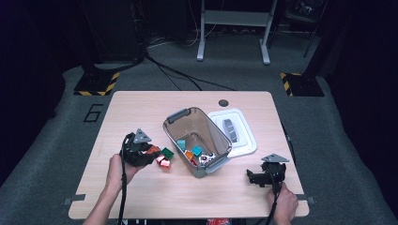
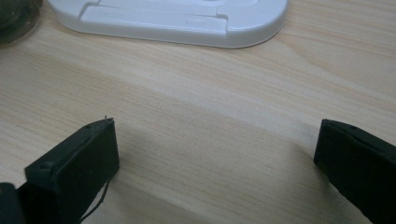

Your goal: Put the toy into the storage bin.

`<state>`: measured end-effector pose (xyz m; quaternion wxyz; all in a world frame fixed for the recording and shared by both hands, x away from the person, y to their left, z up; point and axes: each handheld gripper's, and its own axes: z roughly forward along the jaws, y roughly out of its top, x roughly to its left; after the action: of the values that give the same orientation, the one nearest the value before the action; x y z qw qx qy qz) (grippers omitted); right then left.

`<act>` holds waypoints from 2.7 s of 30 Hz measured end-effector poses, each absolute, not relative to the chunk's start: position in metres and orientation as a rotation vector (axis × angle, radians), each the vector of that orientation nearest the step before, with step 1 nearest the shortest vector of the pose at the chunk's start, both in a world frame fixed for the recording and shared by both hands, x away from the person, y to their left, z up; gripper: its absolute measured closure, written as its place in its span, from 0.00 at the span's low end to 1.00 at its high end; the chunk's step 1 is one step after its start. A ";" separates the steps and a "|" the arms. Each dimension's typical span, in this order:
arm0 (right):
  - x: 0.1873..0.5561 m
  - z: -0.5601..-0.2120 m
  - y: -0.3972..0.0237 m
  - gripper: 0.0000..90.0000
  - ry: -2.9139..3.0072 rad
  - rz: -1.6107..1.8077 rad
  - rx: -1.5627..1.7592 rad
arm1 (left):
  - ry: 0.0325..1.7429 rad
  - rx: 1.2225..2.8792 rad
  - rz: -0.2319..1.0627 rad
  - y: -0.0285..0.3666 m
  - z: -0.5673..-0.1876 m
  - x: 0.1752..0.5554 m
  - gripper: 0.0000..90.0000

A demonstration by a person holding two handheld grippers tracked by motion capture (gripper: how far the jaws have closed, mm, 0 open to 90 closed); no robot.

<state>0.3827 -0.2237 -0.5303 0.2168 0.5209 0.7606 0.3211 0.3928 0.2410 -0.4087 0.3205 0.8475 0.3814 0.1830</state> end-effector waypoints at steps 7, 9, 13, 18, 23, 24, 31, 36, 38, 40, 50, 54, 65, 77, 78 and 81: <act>0.383 -0.530 -0.224 0.00 2.106 0.890 1.445 | 0.995 2.215 0.493 0.241 -0.397 0.397 0.65; 0.383 -0.530 -0.224 0.00 2.107 0.889 1.445 | 0.989 2.215 0.515 0.240 -0.393 0.399 0.66; 0.383 -0.530 -0.224 0.00 2.107 0.889 1.446 | 0.978 2.209 0.523 0.236 -0.386 0.401 0.66; 0.383 -0.530 -0.224 0.00 2.107 0.889 1.444 | 0.963 2.213 0.527 0.230 -0.376 0.403 0.65; 0.383 -0.530 -0.224 0.00 2.107 0.889 1.444 | 0.943 2.213 0.542 0.224 -0.368 0.409 0.65; 0.383 -0.530 -0.224 0.00 2.107 0.889 1.444 | 0.940 2.213 0.544 0.223 -0.366 0.410 0.65; 0.383 -0.530 -0.224 0.00 2.107 0.890 1.443 | 0.903 2.222 0.555 0.207 -0.358 0.418 0.65; 0.383 -0.530 -0.224 0.00 2.107 0.890 1.443 | 0.885 2.219 0.547 0.196 -0.355 0.426 0.65; 0.383 -0.530 -0.224 0.00 2.107 0.890 1.443 | 0.871 2.227 0.543 0.191 -0.355 0.429 0.65; 0.383 -0.530 -0.224 0.00 2.107 0.889 1.443 | 0.867 2.222 0.537 0.185 -0.356 0.431 0.65; 0.383 -0.530 -0.224 0.00 2.107 0.889 1.443 | 0.821 2.260 0.493 0.160 -0.367 0.443 0.65; 0.383 -0.530 -0.224 0.00 2.109 0.889 1.442 | 0.822 2.268 0.475 0.154 -0.372 0.447 0.65; 0.383 -0.530 -0.224 0.00 2.107 0.889 1.443 | 0.824 2.307 0.426 0.141 -0.388 0.453 0.65; 0.383 -0.530 -0.224 0.00 2.109 0.889 1.442 | 0.869 2.340 0.434 0.145 -0.398 0.454 0.62; 0.383 -0.530 -0.224 0.00 2.109 0.889 1.442 | 0.879 2.337 0.445 0.146 -0.398 0.454 0.57; 0.383 -0.530 -0.224 0.00 2.107 0.889 1.442 | 0.898 2.313 0.464 0.150 -0.395 0.452 0.42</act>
<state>0.3826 -0.2237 -0.5304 0.2170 0.5207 0.7608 0.3210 0.4518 0.1497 -0.3952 0.3036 0.8731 0.3390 0.1751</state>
